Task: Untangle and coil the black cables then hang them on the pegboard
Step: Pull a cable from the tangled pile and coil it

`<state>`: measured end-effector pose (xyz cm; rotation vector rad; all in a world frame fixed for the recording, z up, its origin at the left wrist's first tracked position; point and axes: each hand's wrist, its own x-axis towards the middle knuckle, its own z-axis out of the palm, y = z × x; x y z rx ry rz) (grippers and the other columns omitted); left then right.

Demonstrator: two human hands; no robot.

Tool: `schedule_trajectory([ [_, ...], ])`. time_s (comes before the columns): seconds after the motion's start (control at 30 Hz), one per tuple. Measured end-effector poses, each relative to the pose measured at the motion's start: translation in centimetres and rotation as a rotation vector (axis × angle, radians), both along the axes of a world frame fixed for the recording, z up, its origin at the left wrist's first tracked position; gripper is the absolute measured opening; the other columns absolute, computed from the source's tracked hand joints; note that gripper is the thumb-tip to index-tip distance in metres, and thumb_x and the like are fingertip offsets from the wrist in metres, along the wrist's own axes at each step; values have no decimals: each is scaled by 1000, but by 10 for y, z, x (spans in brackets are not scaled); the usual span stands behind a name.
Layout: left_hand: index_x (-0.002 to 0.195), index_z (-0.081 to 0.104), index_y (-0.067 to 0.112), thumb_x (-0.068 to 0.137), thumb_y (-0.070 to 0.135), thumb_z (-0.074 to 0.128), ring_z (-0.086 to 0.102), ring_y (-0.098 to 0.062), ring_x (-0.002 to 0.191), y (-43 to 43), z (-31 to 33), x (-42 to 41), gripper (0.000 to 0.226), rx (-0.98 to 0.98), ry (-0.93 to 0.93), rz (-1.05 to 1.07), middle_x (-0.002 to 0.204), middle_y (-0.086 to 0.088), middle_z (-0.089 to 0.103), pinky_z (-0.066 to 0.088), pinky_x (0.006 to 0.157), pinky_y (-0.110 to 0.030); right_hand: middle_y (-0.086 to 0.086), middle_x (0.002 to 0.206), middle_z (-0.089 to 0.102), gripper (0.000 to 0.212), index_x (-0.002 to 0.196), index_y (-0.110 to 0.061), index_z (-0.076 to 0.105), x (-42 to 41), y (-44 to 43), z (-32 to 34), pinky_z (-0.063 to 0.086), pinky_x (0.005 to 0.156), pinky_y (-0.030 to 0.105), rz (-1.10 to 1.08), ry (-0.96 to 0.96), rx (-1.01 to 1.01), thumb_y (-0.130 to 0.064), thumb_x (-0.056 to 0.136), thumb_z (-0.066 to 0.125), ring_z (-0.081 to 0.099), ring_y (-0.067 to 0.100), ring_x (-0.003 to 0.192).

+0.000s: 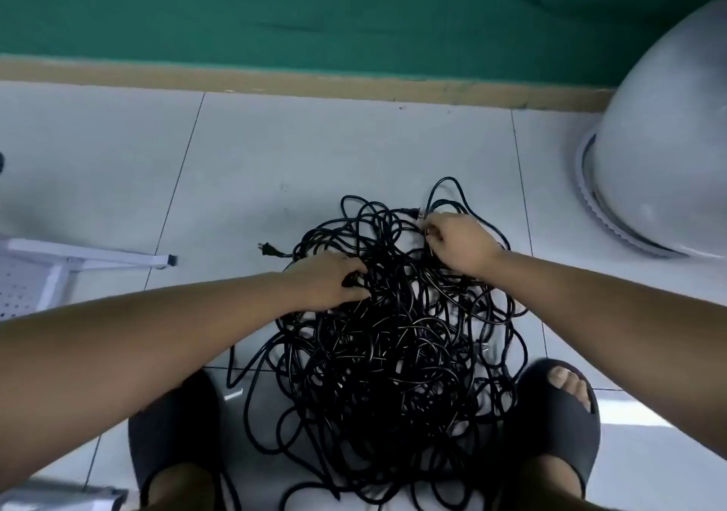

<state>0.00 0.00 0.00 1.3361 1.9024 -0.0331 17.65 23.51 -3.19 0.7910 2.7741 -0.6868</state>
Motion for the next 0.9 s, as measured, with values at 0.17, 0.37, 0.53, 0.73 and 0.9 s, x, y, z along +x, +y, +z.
schedule_trajectory([
  [0.17,160,35,39,104,63,52,44,-28,145,-8,-8,1,63,-9,140,-183,161,-5,43,45,115,-48,-3,101,72,31,117,-25,68,39,-5,8,55,85,40,-14,-44,-81,-52,107,56,66,20,94],
  [0.37,158,37,34,107,49,56,53,-24,131,-13,-14,-8,57,-8,168,-176,151,-4,48,49,101,-40,-6,97,58,32,107,-16,67,94,-6,-1,54,78,41,106,65,42,-48,106,60,63,26,92],
  [0.53,151,48,31,105,51,58,56,-20,127,-1,-12,-3,51,59,90,-21,143,2,54,51,101,-39,-9,70,69,23,89,-30,62,98,-3,35,53,70,30,-176,247,-130,-37,110,61,67,5,67],
  [0.73,148,52,32,105,55,57,61,-2,114,36,31,33,49,326,-166,232,129,15,62,55,100,-32,-2,69,66,22,92,-29,65,88,-3,96,51,74,34,-248,419,-300,-38,111,61,58,12,66],
  [0.9,155,42,34,104,66,51,58,3,120,58,80,65,61,256,-463,319,132,25,59,52,92,-30,5,71,66,24,94,-19,67,72,-17,137,46,66,36,-253,536,-368,-34,110,60,56,18,66],
])
